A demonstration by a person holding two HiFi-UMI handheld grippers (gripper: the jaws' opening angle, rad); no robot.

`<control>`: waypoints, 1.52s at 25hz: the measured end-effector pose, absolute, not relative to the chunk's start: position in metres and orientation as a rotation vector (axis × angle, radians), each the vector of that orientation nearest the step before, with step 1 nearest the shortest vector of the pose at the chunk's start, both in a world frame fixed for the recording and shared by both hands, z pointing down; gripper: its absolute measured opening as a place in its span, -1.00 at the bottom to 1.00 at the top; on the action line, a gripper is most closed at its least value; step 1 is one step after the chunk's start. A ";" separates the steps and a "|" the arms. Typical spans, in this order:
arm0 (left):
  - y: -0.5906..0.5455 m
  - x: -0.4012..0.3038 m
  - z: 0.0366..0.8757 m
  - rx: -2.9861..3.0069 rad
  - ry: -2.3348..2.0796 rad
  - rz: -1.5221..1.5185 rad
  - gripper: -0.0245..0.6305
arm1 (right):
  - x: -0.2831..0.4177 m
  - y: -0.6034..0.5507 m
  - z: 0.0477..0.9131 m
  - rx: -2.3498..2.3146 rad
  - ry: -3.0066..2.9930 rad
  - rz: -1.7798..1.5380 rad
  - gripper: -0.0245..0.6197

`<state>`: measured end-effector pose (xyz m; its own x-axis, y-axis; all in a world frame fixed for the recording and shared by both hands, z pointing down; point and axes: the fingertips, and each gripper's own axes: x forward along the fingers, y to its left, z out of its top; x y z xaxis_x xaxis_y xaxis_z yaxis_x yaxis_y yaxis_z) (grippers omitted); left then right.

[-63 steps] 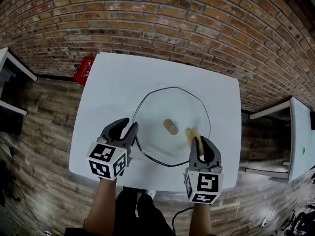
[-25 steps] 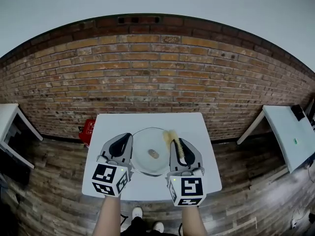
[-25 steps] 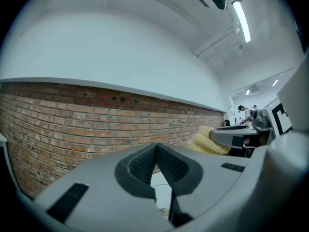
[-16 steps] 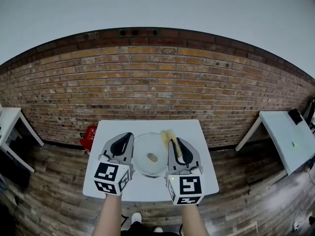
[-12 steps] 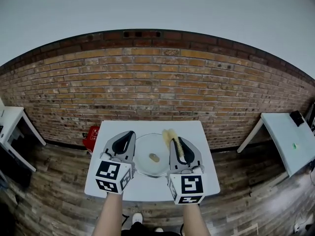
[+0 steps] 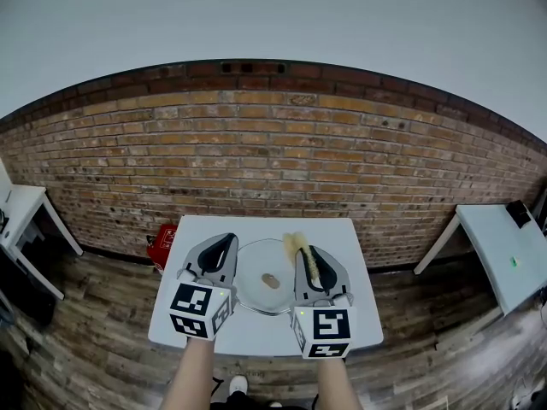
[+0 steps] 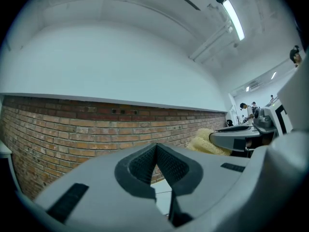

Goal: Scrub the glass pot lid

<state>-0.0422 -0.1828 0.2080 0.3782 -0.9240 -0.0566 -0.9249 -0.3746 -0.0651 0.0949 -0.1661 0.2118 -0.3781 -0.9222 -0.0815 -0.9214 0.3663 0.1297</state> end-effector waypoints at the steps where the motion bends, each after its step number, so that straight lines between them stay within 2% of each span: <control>1: -0.184 -0.043 0.208 -2.535 1.707 0.018 -0.89 | 0.096 -0.167 0.212 1.753 -2.591 -0.238 -0.74; 38: -0.202 -0.046 0.219 -2.541 1.733 0.019 -0.89 | 0.107 -0.189 0.231 1.764 -2.542 -0.160 -0.74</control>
